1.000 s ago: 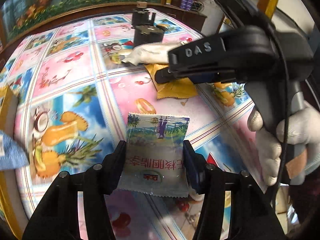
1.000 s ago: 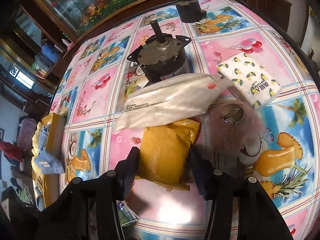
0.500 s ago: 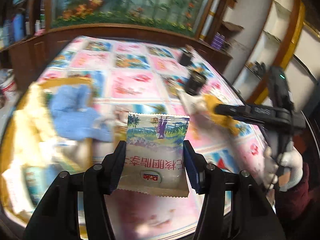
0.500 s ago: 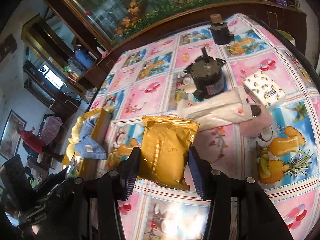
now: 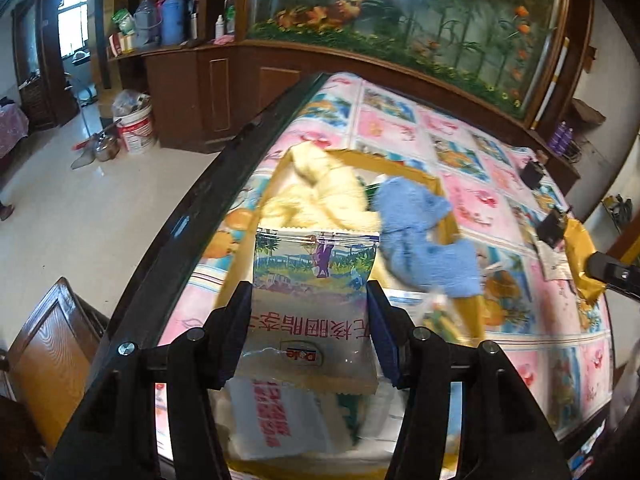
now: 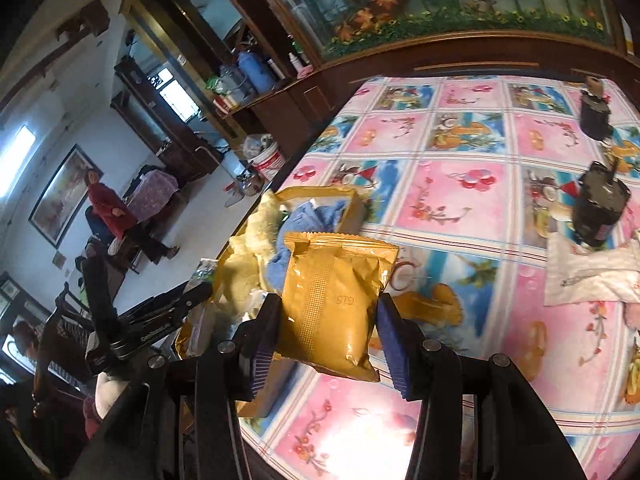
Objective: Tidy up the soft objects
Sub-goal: 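Carry the clear and yellow packets into the foam box and open both tools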
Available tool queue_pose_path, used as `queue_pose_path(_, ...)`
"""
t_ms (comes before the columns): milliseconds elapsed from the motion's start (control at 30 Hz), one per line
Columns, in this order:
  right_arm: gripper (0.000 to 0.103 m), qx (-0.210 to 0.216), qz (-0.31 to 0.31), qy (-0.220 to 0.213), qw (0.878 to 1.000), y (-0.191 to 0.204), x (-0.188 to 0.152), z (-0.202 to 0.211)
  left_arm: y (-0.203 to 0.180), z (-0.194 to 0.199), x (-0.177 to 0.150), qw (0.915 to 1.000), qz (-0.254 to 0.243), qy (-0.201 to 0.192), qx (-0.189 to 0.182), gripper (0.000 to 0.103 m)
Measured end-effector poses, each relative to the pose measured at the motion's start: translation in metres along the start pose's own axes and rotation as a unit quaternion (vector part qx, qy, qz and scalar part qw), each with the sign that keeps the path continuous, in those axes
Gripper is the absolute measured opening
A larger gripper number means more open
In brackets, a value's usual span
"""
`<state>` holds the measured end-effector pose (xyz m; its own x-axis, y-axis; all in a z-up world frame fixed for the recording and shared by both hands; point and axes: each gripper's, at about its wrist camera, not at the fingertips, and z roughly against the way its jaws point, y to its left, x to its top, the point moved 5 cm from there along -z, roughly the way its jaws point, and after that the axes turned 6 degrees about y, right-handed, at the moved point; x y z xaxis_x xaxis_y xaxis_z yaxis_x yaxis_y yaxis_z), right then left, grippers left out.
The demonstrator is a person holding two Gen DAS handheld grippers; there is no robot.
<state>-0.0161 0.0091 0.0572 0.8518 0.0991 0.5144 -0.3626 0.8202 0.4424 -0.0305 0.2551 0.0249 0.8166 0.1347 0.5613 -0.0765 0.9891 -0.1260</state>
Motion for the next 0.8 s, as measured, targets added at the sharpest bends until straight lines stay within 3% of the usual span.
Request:
queue_pose_path(167,0.049,0.016,0.042,0.040,0.998,0.050,0.009,-0.048,0.009,-0.024,0.000,0.9996,-0.001,0.024,0.016,0.062)
queue_pose_path(400,0.049,0.021,0.086,0.101,0.991,0.097,0.016,-0.114,0.021,0.008,-0.009,0.9986,0.033,-0.014,-0.038,0.062)
queue_pose_path(700,0.050,-0.050,0.091,0.136,0.985,0.080,0.022,-0.177,0.035,0.047,-0.015,0.9946,0.056,-0.068,-0.055,0.064)
queue_pose_path(800,0.051,-0.032,0.086,0.125,0.988,0.080,0.023,-0.168,0.032,0.048,-0.015,0.9949,0.054,-0.072,-0.046,0.064)
